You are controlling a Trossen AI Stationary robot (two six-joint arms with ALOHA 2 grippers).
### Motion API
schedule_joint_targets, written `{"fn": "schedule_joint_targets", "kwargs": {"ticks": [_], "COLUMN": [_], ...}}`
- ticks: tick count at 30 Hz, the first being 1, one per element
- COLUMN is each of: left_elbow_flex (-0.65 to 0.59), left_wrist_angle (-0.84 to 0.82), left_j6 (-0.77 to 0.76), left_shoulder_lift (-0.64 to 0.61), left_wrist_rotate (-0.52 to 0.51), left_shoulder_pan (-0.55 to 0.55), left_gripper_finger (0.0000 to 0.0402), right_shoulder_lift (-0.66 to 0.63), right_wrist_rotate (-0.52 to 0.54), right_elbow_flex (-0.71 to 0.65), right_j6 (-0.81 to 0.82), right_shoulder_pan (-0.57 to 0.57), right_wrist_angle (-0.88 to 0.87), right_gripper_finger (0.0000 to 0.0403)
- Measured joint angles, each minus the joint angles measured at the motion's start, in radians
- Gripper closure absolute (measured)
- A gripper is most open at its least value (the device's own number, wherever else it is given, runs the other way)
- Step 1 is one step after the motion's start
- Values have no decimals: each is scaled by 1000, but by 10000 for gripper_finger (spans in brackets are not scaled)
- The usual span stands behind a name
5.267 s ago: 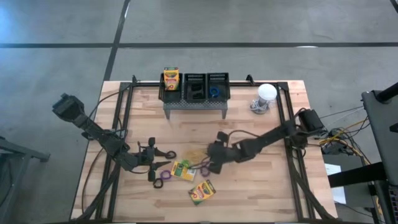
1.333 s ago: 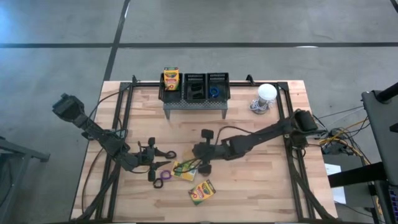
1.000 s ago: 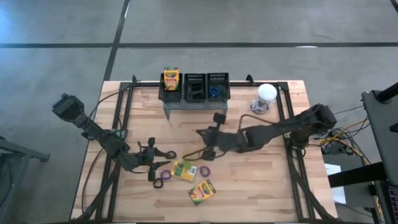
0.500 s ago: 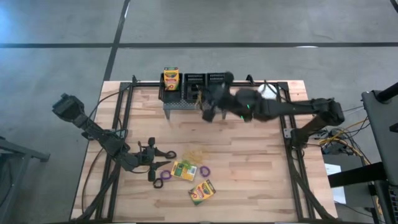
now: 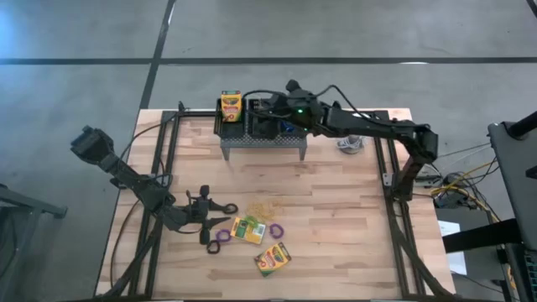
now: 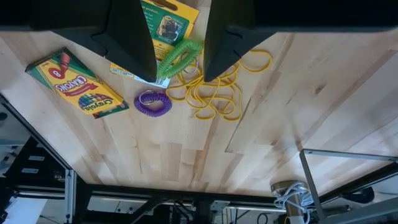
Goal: Pick & Place Office Desk Supplies
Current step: Put the yellow rubber band in the middle black bin on the shelf
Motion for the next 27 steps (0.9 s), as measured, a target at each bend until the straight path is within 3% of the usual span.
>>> {"fn": "schedule_joint_targets", "kwargs": {"ticks": [8, 11, 18, 23, 27], "left_elbow_flex": [0, 0, 0, 0, 2], "left_wrist_angle": [-1, -1, -1, -1, 3], "left_j6": [2, 2, 0, -4, -4], "left_shoulder_lift": [0, 0, 0, 0, 0], "left_wrist_rotate": [0, 0, 0, 0, 0], "left_shoulder_pan": [0, 0, 0, -1, -1], "left_gripper_finger": [266, 266, 266, 266, 266], "right_shoulder_lift": [69, 71, 65, 16, -45], "right_wrist_rotate": [-61, -79, -79, -54, 7], "right_elbow_flex": [41, 77, 216, 231, 99], "right_j6": [35, 52, 140, 142, 126], "right_shoulder_pan": [-2, -2, 7, 112, 247], "right_wrist_angle": [-135, -199, -541, -673, -672], "right_gripper_finger": [386, 361, 285, 268, 274]}}
